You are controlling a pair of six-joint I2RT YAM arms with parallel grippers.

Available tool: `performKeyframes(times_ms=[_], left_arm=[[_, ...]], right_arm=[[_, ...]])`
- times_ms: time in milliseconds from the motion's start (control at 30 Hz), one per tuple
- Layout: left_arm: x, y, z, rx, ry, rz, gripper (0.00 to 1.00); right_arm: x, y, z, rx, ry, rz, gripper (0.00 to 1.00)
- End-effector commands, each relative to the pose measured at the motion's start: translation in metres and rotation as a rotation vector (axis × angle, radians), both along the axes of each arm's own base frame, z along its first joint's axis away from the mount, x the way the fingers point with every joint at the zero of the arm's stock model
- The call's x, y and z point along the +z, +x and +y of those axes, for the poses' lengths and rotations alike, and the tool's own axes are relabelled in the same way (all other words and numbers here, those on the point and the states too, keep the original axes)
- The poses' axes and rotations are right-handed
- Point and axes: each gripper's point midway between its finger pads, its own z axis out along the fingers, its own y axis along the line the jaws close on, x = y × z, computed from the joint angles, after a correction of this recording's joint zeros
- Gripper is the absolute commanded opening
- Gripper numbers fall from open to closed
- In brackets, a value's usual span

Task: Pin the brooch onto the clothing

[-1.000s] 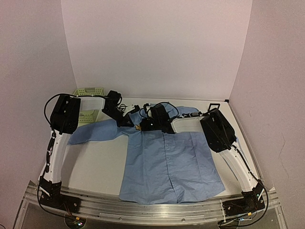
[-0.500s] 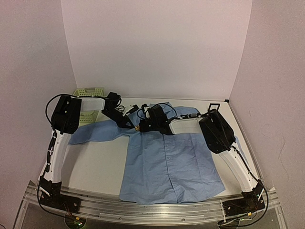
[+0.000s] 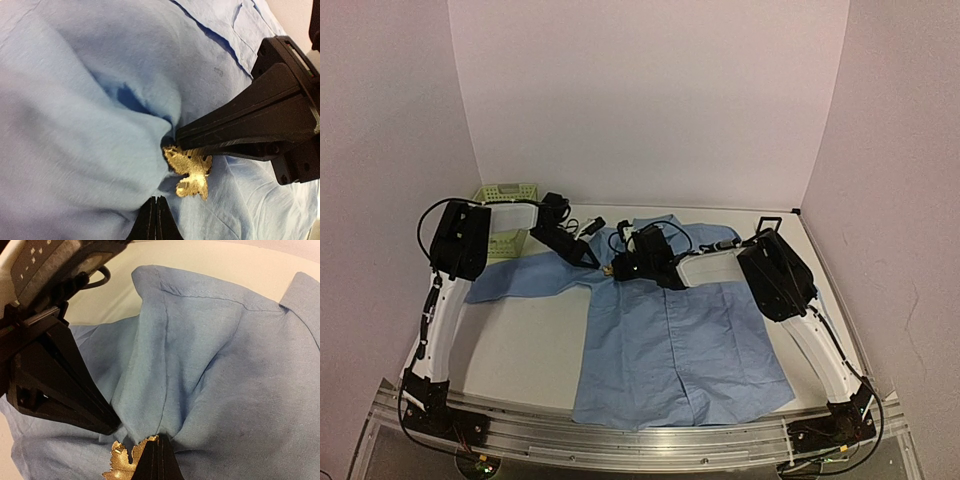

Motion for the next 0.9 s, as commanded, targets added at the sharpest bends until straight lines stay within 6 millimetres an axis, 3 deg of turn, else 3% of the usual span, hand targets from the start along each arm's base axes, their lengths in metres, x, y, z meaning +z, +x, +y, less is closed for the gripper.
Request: performKeyframes(times_ms=[0, 233, 333, 433, 567, 867], left_arm=[[0.021, 0.000, 0.001, 0.019, -0.067, 0.073, 0.02], [0.029, -0.018, 0.000, 0.027, -0.088, 0.238, 0.01], [0.031, -0.029, -0.001, 0.049, -0.106, 0.324, 0.06], [0.020, -0.029, -0.002, 0.127, -0.095, 0.425, 0.09], [0.000, -0.028, 0.001, 0.191, -0.044, 0.516, 0.06], [-0.003, -0.017, -0.006, 0.214, -0.068, 0.496, 0.06]], right_arm=[[-0.007, -0.012, 0.000, 0.020, -0.019, 0.049, 0.00], [-0.004, -0.012, -0.003, 0.014, -0.024, 0.030, 0.00], [-0.005, -0.014, -0.004, 0.011, -0.027, 0.035, 0.00], [-0.006, -0.015, -0.003, 0.008, -0.015, 0.050, 0.00], [-0.005, -0.017, -0.001, 0.000, -0.013, 0.050, 0.00], [-0.011, -0.027, 0.006, 0.001, -0.027, 0.052, 0.00]])
